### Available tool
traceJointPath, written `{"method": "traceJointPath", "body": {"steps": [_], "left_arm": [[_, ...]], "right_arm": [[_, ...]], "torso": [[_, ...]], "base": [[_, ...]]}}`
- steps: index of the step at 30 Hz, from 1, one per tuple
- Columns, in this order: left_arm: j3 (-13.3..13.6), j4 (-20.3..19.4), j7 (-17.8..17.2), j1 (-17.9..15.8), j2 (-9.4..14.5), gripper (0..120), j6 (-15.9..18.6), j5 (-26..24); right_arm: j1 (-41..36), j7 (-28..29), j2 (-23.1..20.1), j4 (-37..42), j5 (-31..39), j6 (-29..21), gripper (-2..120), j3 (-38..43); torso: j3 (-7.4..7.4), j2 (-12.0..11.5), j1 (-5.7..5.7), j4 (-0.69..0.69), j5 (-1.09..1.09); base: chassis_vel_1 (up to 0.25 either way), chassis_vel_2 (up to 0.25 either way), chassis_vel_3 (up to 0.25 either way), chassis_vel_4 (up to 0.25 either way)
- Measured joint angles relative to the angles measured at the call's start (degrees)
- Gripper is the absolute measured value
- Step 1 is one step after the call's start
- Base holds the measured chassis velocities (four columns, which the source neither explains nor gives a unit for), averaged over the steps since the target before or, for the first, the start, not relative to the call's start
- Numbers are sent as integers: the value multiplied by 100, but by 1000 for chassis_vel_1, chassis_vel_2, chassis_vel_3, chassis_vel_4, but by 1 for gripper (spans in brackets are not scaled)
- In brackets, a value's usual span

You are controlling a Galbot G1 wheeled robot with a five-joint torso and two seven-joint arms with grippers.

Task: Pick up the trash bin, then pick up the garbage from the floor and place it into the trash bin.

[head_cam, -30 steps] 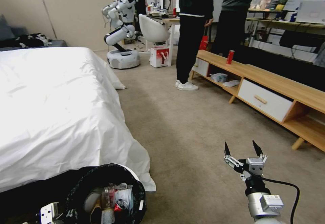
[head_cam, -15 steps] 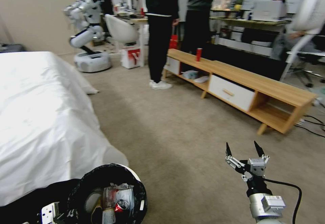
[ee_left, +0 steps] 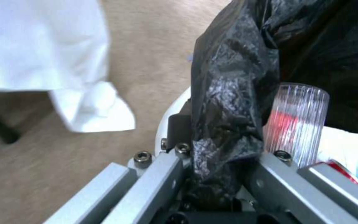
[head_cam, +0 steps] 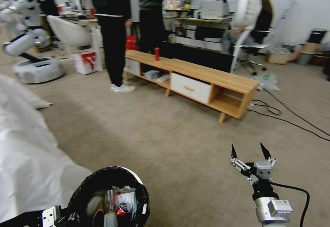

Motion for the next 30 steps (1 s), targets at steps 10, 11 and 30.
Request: {"method": "traceJointPath", "body": {"steps": [10,11,30], "left_arm": [[2,-16,-2,-1,-2,0,-8,-3],[2,-16,-2,-1,-2,0,-8,-3],[0,-13,-14,-8,0,0,-16,-9]], "right_arm": [[2,4,-6,11,-3,11,100,7],[2,4,-6,11,-3,11,100,7],[41,11,-20,-4,-6,26,100,1]], "torso": [[0,0,0,1,0],[0,0,0,1,0],[0,-1,0,1,0]], "base": [[-125,-119,-120,-135],[-126,-120,-149,-140],[-125,-127,-133,-126]]}}
